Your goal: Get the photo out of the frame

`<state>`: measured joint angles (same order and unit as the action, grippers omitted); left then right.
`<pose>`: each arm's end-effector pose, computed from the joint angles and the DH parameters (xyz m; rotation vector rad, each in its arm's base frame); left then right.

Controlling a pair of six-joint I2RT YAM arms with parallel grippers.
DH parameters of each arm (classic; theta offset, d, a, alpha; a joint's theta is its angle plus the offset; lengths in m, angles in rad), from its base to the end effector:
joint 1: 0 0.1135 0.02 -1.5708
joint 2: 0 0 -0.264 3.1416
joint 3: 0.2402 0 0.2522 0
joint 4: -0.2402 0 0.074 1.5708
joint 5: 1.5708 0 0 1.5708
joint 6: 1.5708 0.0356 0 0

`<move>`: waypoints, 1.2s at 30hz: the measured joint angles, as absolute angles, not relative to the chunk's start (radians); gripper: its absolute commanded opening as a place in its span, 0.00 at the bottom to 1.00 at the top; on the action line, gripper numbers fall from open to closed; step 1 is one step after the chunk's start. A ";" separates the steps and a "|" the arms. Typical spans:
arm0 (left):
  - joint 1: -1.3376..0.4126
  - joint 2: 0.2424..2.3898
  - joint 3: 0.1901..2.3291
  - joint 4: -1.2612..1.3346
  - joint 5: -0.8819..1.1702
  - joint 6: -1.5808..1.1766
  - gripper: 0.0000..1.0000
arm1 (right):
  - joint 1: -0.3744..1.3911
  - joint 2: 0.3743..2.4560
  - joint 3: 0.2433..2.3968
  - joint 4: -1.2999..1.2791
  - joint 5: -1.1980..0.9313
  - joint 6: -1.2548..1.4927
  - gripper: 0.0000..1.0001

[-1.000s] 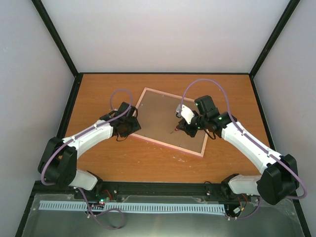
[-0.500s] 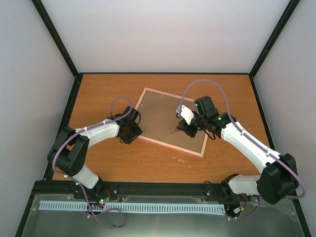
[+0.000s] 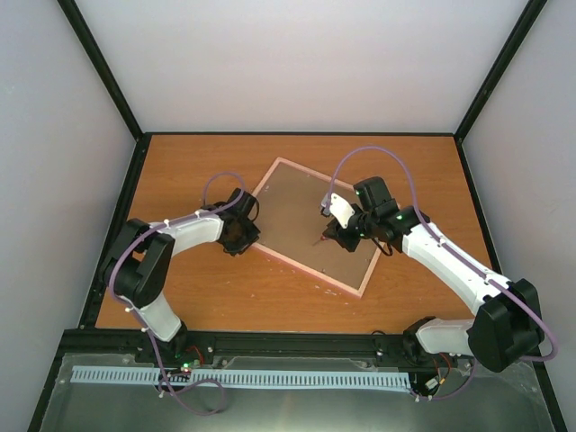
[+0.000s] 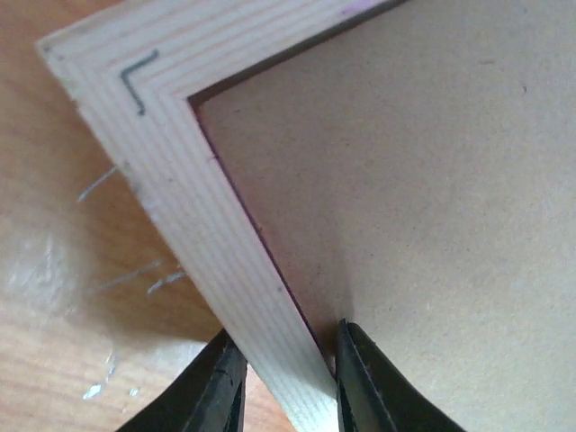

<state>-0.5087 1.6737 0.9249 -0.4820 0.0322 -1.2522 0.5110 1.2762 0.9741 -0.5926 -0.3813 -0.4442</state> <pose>0.2649 -0.1490 0.1500 -1.0534 2.7242 -0.4165 0.2221 0.1397 0.2670 -1.2661 2.0868 0.4983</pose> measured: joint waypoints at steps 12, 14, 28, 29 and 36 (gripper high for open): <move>-0.343 1.724 0.947 -0.379 0.116 -0.901 0.03 | 0.511 1.276 0.966 -0.589 -0.376 -0.444 0.03; -0.331 1.746 0.975 -0.381 0.118 -0.825 0.02 | 0.511 1.276 0.966 -0.588 -0.376 -0.444 0.03; -0.331 1.825 1.124 -0.415 0.088 -0.540 0.49 | 0.498 1.276 0.965 -0.587 -0.381 -0.444 0.03; -0.335 1.805 1.120 -0.415 0.086 -0.543 0.51 | 0.498 1.276 0.964 -0.586 -0.382 -0.444 0.03; -0.422 1.649 1.075 -0.410 0.080 -0.665 0.51 | 0.498 1.277 0.961 -0.587 -0.387 -0.443 0.03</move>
